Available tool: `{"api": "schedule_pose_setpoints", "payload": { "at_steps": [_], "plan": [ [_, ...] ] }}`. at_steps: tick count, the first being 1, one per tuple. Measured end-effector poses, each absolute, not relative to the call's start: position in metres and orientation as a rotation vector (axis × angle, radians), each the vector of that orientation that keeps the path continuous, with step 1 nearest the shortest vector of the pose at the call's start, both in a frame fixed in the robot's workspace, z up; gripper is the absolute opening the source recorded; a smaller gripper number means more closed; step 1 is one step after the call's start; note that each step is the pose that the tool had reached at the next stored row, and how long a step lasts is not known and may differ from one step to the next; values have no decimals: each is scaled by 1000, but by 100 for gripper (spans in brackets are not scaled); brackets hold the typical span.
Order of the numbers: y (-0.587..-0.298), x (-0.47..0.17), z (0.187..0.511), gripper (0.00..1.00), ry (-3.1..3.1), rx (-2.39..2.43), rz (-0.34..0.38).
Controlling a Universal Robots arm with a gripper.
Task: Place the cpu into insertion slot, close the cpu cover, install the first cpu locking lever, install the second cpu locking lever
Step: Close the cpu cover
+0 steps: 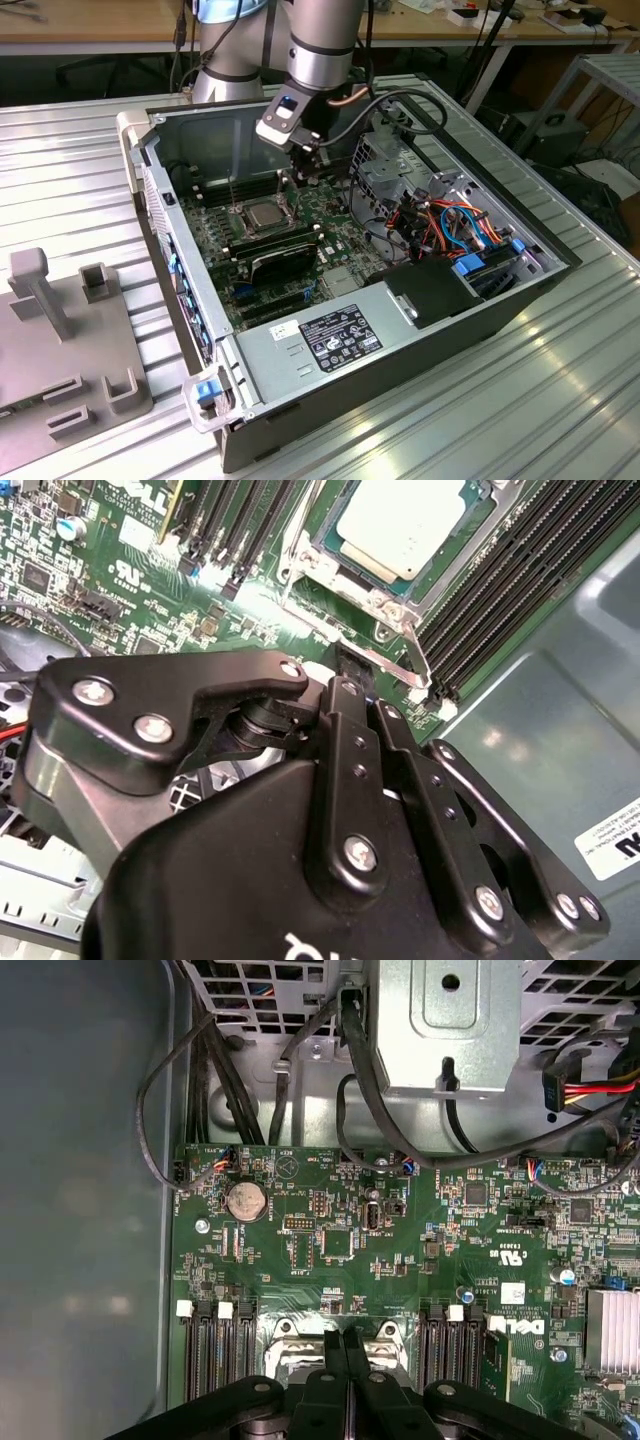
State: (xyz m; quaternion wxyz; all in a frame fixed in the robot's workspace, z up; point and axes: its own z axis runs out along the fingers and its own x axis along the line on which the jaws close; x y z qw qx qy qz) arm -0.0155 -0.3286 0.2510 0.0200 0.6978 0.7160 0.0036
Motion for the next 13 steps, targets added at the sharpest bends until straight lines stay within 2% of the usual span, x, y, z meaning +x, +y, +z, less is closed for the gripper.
{"api": "schedule_pose_setpoints", "payload": {
  "at_steps": [13],
  "plan": [
    [-329,-22,251,11,2221,2165,11]
  ]
}}
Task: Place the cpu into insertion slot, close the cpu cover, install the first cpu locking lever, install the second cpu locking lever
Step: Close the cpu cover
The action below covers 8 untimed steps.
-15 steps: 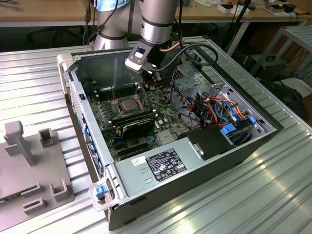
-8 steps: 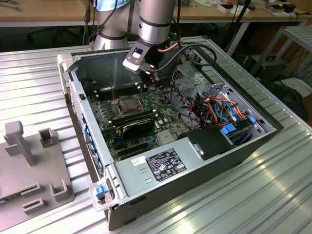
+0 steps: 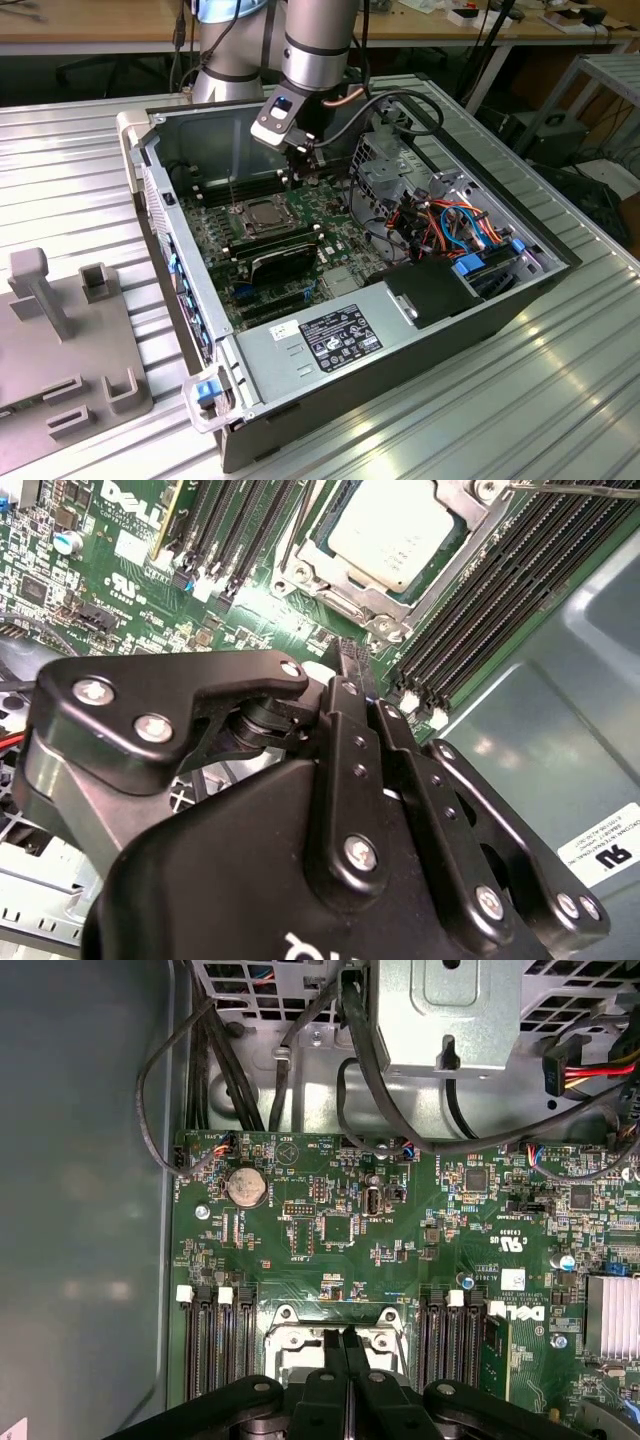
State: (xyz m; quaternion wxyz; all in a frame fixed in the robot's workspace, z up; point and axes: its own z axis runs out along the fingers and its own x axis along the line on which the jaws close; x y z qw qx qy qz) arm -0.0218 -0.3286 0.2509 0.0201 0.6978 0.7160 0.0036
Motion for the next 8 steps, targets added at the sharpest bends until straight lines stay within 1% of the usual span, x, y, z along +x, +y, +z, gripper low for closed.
{"api": "schedule_pose_setpoints", "payload": {
  "at_steps": [8],
  "plan": [
    [-329,-33,250,11,2221,2165,12]
  ]
}}
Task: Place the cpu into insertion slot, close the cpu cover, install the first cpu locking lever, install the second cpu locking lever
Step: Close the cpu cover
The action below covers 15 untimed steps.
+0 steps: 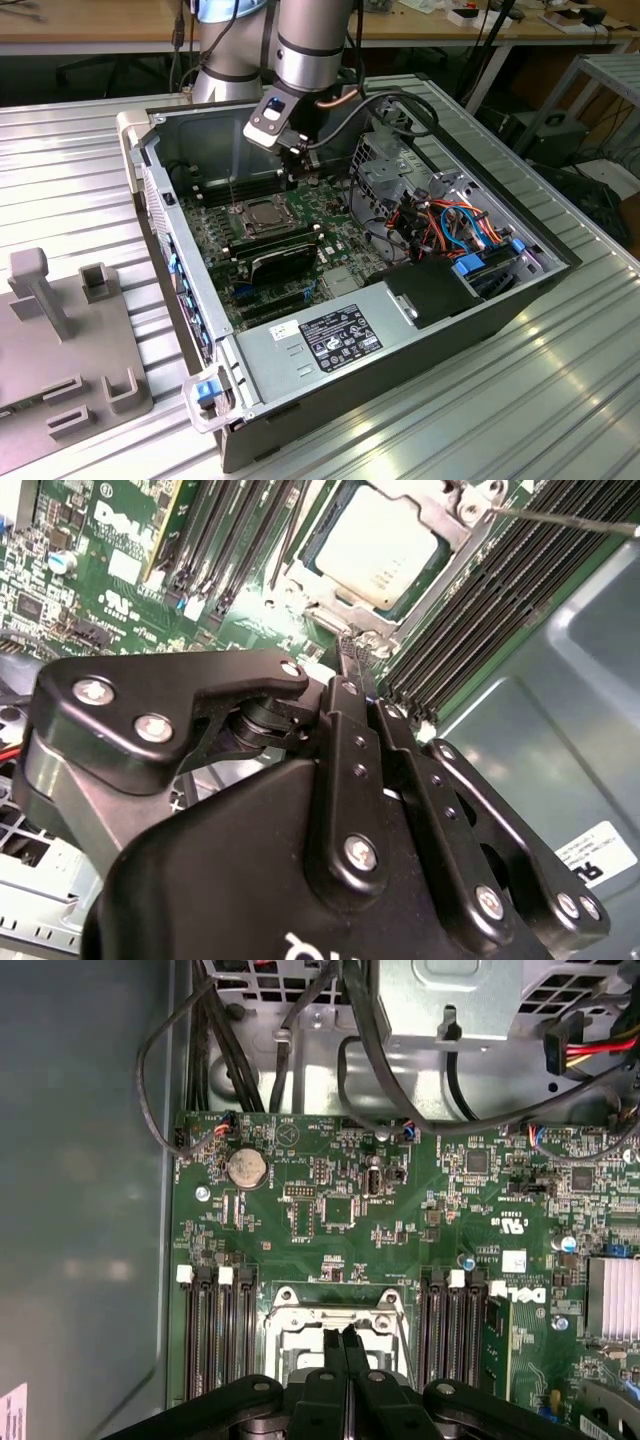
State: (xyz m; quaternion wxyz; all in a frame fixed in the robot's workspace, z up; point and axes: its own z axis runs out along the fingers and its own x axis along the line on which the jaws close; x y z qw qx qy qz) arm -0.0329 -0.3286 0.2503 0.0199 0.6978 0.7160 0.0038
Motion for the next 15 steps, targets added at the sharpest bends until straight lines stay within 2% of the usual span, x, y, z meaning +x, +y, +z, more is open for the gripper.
{"api": "schedule_pose_setpoints", "payload": {
  "at_steps": [15],
  "plan": [
    [-329,-49,247,11,2222,2165,13]
  ]
}}
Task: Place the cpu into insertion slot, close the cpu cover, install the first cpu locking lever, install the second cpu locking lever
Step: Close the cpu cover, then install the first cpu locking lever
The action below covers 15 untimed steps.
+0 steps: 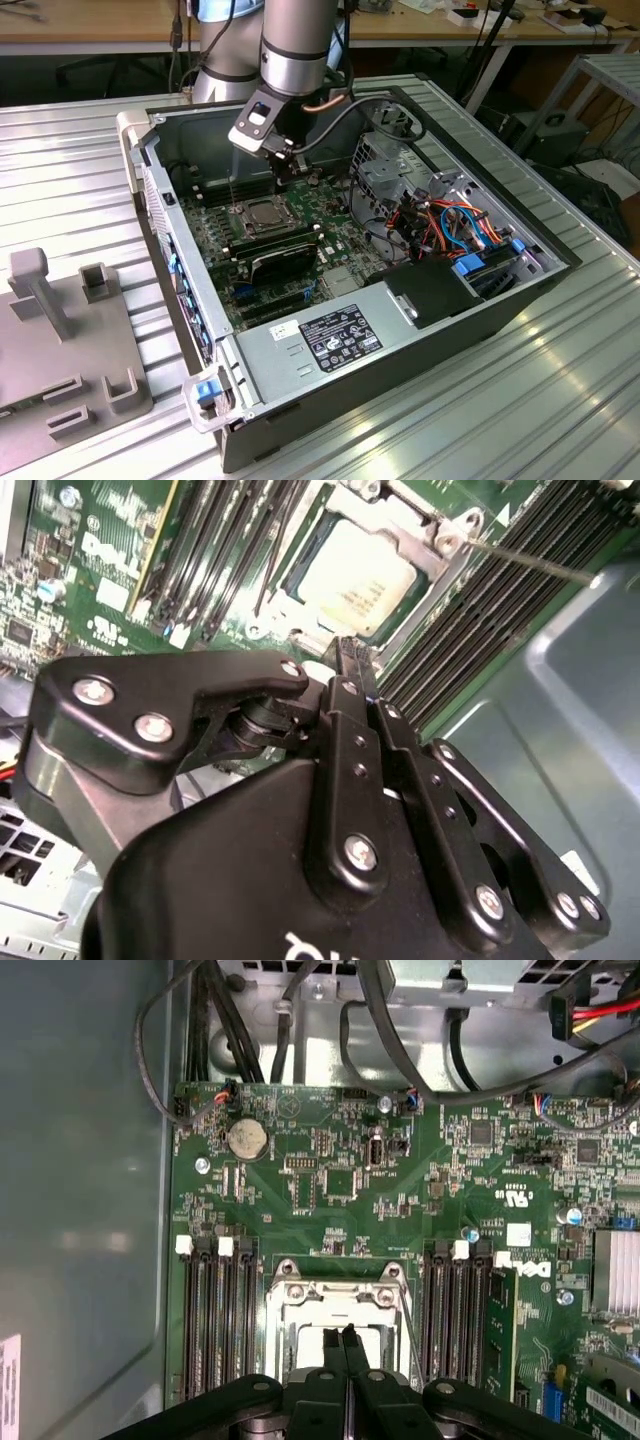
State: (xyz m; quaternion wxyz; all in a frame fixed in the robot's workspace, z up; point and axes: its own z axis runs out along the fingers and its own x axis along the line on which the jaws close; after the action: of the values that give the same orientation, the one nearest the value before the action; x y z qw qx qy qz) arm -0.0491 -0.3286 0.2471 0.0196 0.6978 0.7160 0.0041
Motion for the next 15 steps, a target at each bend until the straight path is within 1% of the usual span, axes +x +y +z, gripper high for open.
{"api": "schedule_pose_setpoints", "payload": {
  "at_steps": [15],
  "plan": [
    [-329,-59,246,11,2223,2167,16]
  ]
}}
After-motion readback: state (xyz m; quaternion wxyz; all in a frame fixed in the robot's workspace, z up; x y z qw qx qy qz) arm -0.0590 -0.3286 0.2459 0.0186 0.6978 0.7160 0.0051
